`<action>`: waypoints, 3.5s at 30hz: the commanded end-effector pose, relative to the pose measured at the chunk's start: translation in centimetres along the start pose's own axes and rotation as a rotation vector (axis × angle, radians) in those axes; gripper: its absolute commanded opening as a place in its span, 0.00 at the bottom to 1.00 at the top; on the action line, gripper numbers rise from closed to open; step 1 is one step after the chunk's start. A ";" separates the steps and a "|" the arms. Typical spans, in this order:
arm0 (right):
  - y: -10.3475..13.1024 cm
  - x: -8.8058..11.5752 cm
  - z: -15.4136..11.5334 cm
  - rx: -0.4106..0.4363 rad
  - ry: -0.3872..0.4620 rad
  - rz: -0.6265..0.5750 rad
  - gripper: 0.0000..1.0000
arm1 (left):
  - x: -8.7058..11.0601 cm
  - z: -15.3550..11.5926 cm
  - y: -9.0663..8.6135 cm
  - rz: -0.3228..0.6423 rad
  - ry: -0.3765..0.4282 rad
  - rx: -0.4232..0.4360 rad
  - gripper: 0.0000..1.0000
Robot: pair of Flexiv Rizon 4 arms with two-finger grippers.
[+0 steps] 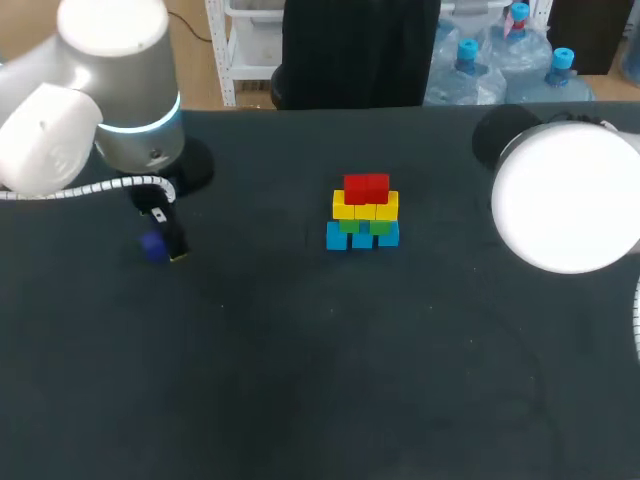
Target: Place the blue cubes, place green cubes on the blue cubes, place the yellow cubes on the green cubes, then place the red cubes on the yellow cubes, and place purple cube on the red cubes.
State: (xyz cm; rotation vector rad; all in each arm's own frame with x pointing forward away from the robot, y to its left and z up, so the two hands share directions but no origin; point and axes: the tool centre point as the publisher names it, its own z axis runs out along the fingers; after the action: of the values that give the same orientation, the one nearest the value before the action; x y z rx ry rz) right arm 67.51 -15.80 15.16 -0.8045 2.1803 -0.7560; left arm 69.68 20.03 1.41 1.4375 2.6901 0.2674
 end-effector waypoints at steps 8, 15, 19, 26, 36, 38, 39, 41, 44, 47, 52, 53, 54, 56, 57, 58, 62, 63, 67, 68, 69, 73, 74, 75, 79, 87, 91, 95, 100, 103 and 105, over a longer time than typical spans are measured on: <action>0.0 0.1 0.0 0.001 -0.003 0.001 1.00 | 1.3 0.7 0.9 0.000 -0.053 0.059 1.00; 0.0 0.1 0.0 0.001 -0.003 0.001 1.00 | 1.4 0.5 0.8 0.001 -0.055 0.052 0.47; 0.0 0.1 0.0 0.001 -0.003 0.001 1.00 | 1.5 0.6 0.7 0.007 -0.051 0.059 0.31; 0.0 0.1 0.0 0.001 -0.003 0.001 1.00 | 1.6 0.8 0.2 0.020 -0.058 0.090 0.00; 0.0 0.1 0.0 0.001 -0.003 0.001 1.00 | 1.8 1.8 -0.4 0.024 -0.051 0.117 0.00; 0.0 0.1 0.0 0.001 -0.003 0.001 1.00 | 1.5 1.6 -0.2 0.015 -0.053 0.102 0.00; 0.0 0.1 0.0 0.001 -0.003 0.001 1.00 | 1.1 1.4 -0.4 0.024 -0.056 0.098 0.00; 0.0 0.1 0.0 0.001 -0.003 0.001 1.00 | 0.1 0.8 -1.1 0.051 -0.074 0.095 0.00; 0.0 0.1 0.0 0.001 -0.003 0.001 1.00 | -1.2 -0.1 -1.9 0.071 -0.094 0.093 0.00; 0.0 0.1 0.0 0.001 -0.003 0.001 1.00 | -2.3 -1.0 -2.5 0.099 -0.102 0.095 0.00; 0.0 0.1 0.0 0.001 -0.003 0.001 1.00 | -3.8 -3.4 -3.1 0.175 -0.120 0.081 0.00; 0.0 0.1 0.0 0.001 -0.003 0.001 1.00 | -4.0 -3.8 -3.1 0.194 -0.119 0.078 0.00; 0.0 0.1 0.0 0.001 -0.003 0.001 1.00 | -4.3 -4.4 -3.2 0.219 -0.113 0.072 0.00; 0.0 0.1 0.0 0.001 -0.003 0.001 1.00 | -5.0 -5.4 -3.4 0.262 -0.118 0.077 0.00; 0.0 0.1 0.0 0.001 -0.003 0.001 1.00 | -5.2 -5.9 -3.4 0.286 -0.115 0.072 0.00; 0.0 0.1 0.0 0.001 -0.003 0.001 1.00 | -5.4 -6.5 -3.4 0.304 -0.113 0.063 0.00; 0.0 0.1 0.0 0.001 -0.003 0.001 1.00 | -6.0 -9.0 -3.2 0.343 -0.114 0.042 0.00; 0.0 0.1 0.0 0.001 -0.003 0.001 1.00 | -6.2 -9.8 -3.2 0.352 -0.119 0.041 0.00; 0.0 0.1 0.0 0.001 -0.003 0.001 1.00 | -6.8 -13.5 -3.2 0.357 -0.162 0.014 0.00; 0.0 0.1 0.0 0.001 -0.003 0.001 1.00 | -7.0 -14.3 -3.1 0.360 -0.168 0.004 0.00; 0.0 0.1 0.0 0.001 -0.003 0.001 1.00 | -7.1 -14.9 -3.1 0.359 -0.176 -0.002 0.00; 0.0 0.1 0.0 0.001 -0.003 0.001 1.00 | -7.7 -16.3 -3.1 0.377 -0.176 -0.022 0.00; 0.0 0.1 0.0 0.001 -0.003 0.001 1.00 | -7.9 -16.4 -3.2 0.378 -0.174 -0.025 0.00; 0.0 0.1 0.0 0.001 -0.003 0.001 1.00 | -8.2 -16.5 -3.3 0.379 -0.174 -0.025 0.00; 0.0 0.1 0.0 0.001 -0.003 0.001 1.00 | -9.8 -16.5 -4.1 0.414 -0.184 -0.018 0.00; 0.0 0.1 0.0 0.001 -0.003 0.001 1.00 | -13.3 -18.8 -6.9 0.513 -0.267 -0.028 0.00; 0.0 0.1 0.0 0.001 -0.003 0.001 1.00 | -14.6 -19.6 -8.4 0.573 -0.285 -0.034 0.00; 0.0 0.1 0.0 0.001 -0.003 0.001 1.00 | -15.9 -19.3 -9.5 0.627 -0.269 -0.032 0.00; 0.0 0.1 0.0 0.001 -0.003 0.001 1.00 | -17.7 -18.2 -10.8 0.690 -0.228 -0.022 0.00; 0.0 0.1 0.0 0.001 -0.003 0.001 1.00 | -18.9 -17.6 -11.5 0.725 -0.206 -0.014 0.00; 0.0 0.1 0.0 0.001 -0.003 0.001 1.00 | -19.6 -17.2 -11.9 0.732 -0.200 -0.008 0.00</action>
State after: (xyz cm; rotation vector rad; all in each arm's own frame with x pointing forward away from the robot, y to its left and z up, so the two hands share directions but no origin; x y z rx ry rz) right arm 67.51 -15.80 15.17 -0.8043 2.1801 -0.7561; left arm 66.98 -2.96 16.30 2.2146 1.8750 0.1453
